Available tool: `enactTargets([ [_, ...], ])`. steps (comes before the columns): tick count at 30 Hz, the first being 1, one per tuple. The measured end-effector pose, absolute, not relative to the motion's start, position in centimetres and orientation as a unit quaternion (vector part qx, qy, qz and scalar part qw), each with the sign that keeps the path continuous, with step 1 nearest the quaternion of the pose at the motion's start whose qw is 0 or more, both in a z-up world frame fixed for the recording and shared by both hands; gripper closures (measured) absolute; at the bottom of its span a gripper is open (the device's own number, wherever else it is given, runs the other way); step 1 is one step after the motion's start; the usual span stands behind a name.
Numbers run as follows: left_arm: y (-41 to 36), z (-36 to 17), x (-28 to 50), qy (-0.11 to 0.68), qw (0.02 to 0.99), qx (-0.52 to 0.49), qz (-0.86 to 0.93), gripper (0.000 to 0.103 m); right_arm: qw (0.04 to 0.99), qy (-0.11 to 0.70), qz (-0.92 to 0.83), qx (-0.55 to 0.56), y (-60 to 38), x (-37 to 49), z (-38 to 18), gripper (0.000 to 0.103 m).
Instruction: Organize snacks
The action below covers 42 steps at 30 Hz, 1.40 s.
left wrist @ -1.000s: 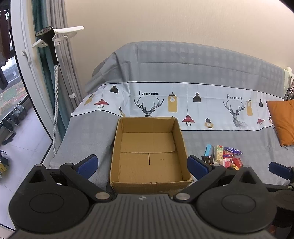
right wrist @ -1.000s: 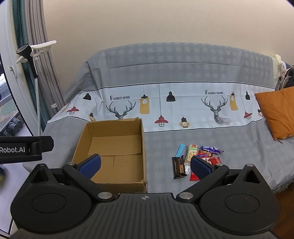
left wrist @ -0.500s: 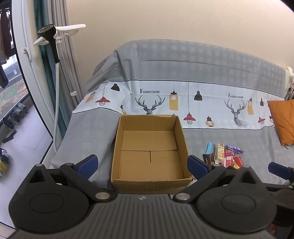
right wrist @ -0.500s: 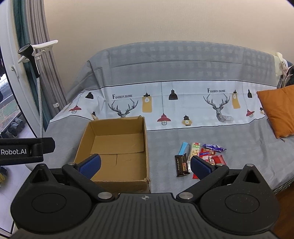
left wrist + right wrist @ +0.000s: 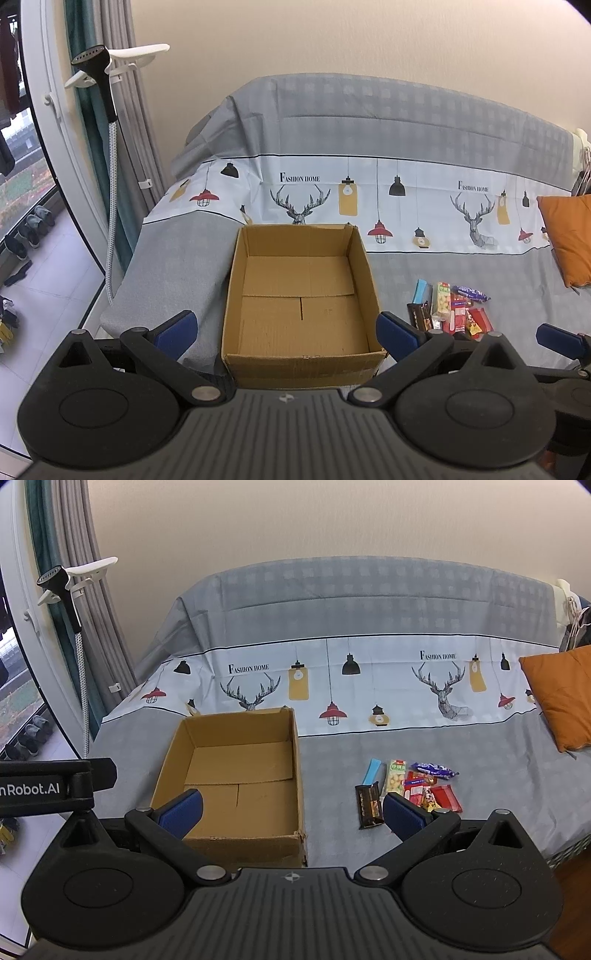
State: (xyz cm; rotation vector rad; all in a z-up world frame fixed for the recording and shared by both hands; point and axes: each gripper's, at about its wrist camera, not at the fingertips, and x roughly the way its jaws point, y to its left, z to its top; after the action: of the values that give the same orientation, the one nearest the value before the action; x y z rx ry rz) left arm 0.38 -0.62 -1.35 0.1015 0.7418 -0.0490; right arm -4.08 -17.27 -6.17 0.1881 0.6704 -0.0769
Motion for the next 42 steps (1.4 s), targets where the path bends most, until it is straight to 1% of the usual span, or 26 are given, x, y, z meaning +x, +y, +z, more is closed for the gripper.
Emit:
enactTargets([
  [17,-0.5,-2.4,0.5,0.370,0.928,0.047,-0.026,0.000,0.936,0.338,-0.032,0.094,-17.0,-3.7,-6.7,0.000],
  [30,-2.4,-5.5,1.8,0.385,0.920,0.060,-0.035,0.000,0.927,0.360,-0.039,0.098,-18.0,-2.3,-9.1,0.000],
  [34,-4.1,-8.3,2.8,0.384,0.920,0.062,-0.045,0.000,0.930,0.351,-0.045,0.095,-19.4,-1.8,-11.7,0.000],
  [38,-7.1,-12.5,4.0,0.381,0.920,0.078,-0.049,0.000,0.932,0.344,-0.044,0.108,-22.2,-1.0,-16.1,0.000],
  [42,-10.6,-17.2,5.0,0.337,0.935,0.088,-0.066,0.000,0.929,0.332,-0.034,0.158,-26.3,0.0,-21.6,0.000],
])
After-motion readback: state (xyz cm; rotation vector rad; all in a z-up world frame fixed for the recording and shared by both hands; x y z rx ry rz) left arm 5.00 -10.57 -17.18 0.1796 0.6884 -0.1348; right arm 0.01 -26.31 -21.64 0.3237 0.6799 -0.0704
